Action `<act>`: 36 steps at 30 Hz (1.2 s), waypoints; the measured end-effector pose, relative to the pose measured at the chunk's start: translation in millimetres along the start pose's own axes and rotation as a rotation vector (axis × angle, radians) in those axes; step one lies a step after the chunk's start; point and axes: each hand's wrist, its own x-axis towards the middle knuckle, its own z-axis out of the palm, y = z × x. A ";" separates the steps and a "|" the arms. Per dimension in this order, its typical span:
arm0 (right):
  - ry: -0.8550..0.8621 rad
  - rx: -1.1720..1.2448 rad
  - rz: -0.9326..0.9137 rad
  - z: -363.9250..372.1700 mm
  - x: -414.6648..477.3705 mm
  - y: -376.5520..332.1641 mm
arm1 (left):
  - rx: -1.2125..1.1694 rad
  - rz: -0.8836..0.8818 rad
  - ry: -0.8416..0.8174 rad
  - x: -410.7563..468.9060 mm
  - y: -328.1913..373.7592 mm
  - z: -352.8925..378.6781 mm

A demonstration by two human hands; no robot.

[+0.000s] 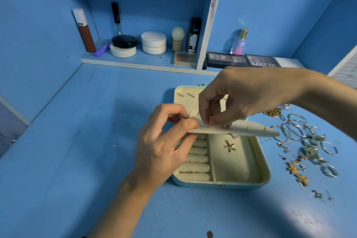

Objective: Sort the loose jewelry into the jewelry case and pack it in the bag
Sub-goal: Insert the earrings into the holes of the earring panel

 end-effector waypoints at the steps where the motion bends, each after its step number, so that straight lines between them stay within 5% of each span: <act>1: 0.000 -0.005 0.001 0.3 0.5 -0.5 | 0.003 0.003 0.000 -0.2 -0.1 0.1; 18: 0.134 -0.061 -0.037 12.1 -6.7 8.6 | -0.004 -0.012 0.015 -1.0 0.9 0.8; 22: 0.540 0.068 -0.206 16.4 -29.4 11.1 | -0.017 -0.061 0.000 4.0 0.6 1.2; 26: 0.818 -0.115 -0.372 37.1 -56.2 9.5 | -0.046 -0.118 -0.010 12.6 0.8 1.5; 30: 0.709 -0.330 -0.385 66.4 -63.1 27.0 | 0.007 -0.135 -0.025 25.1 -0.6 5.2; 36: 0.543 -0.398 -0.085 88.6 -52.4 62.8 | -0.017 -0.217 -0.025 39.5 -8.6 14.3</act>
